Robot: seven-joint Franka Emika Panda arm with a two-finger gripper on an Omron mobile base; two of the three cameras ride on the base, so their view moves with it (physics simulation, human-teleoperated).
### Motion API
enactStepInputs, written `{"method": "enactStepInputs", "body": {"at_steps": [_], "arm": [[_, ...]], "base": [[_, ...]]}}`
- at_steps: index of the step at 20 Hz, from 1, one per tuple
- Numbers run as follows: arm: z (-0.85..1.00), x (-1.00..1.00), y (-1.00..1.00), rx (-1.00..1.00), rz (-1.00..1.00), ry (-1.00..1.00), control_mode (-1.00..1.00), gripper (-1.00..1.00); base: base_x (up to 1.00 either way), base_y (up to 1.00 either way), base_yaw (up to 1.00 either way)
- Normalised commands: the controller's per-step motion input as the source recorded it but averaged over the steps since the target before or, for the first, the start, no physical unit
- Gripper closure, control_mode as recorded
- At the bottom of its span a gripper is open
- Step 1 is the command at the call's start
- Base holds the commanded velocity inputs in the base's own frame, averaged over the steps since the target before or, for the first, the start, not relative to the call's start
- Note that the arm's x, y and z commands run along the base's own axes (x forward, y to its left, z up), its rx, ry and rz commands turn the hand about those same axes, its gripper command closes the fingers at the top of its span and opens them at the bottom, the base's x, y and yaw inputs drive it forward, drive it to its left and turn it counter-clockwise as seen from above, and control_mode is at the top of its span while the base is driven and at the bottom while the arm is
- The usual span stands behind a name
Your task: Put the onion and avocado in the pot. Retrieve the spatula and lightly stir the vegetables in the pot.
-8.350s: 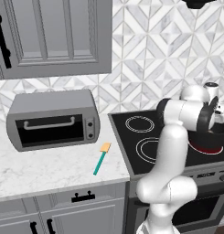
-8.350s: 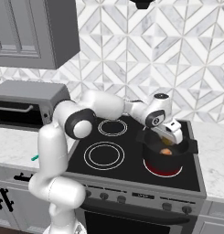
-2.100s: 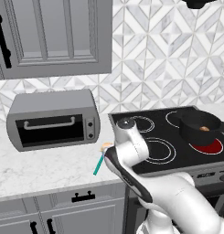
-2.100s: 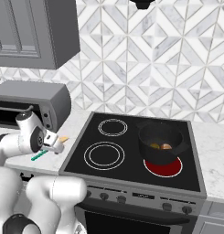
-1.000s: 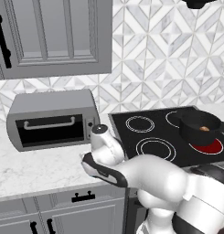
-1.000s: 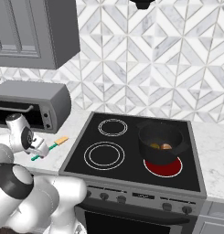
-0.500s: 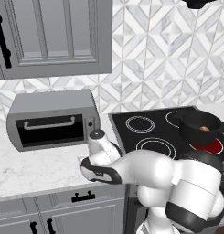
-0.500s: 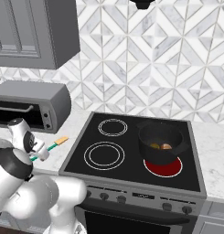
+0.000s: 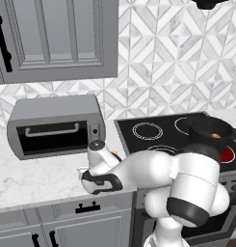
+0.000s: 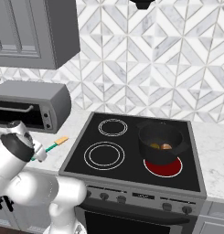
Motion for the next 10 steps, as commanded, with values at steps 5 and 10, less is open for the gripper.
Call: {"method": "enactStepInputs", "body": {"at_steps": [5,10], "arm": [[-0.2,0.1,0.07,0.0,-0.01,0.0,-1.0,1.0],[-0.45,0.0,0.0,0.02,0.0,0.07,-1.0,1.0]], "base": [[0.0,0.0,0.0],[0.0,0.0,0.0]]}}
